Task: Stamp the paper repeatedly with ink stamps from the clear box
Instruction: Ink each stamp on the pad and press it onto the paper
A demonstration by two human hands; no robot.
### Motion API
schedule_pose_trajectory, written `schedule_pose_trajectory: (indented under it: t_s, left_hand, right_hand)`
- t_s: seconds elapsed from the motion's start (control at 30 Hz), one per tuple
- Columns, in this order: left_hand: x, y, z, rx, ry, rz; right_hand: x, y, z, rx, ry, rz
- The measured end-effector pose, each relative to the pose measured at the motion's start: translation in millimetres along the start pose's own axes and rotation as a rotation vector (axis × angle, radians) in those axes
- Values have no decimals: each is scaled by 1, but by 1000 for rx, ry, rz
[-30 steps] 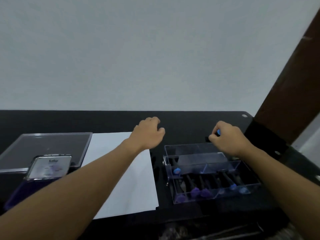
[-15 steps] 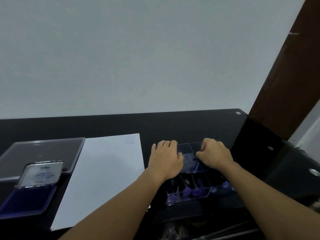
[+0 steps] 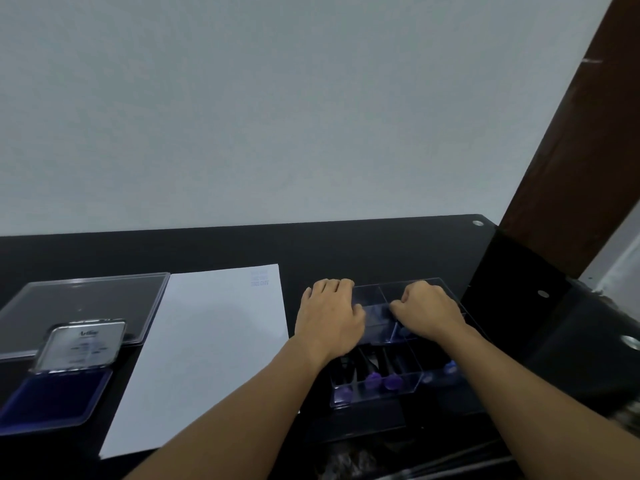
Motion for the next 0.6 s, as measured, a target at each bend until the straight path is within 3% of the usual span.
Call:
schedule_pose_trajectory:
  t_s: [0.2, 0.33, 0.6]
  left_hand:
    - [15, -5, -7, 11, -160, -117]
    - [30, -13, -15, 42, -172, -156]
    - [79, -25, -37, 33, -35, -181]
  right_hand:
    - [9, -6, -17, -96, 140, -10]
    - [40, -14, -31, -155, 130, -151]
    - [117, -42, -8, 43, 54, -449]
Point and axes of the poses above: each hand's wrist, its own y-axis towards the middle knuckle, its own z-axis out of the palm, x = y × z, the point moved 10 cm from there along y, towards the middle knuckle, and after that the axes turned 13 degrees about -x, right-handed, at the moved point
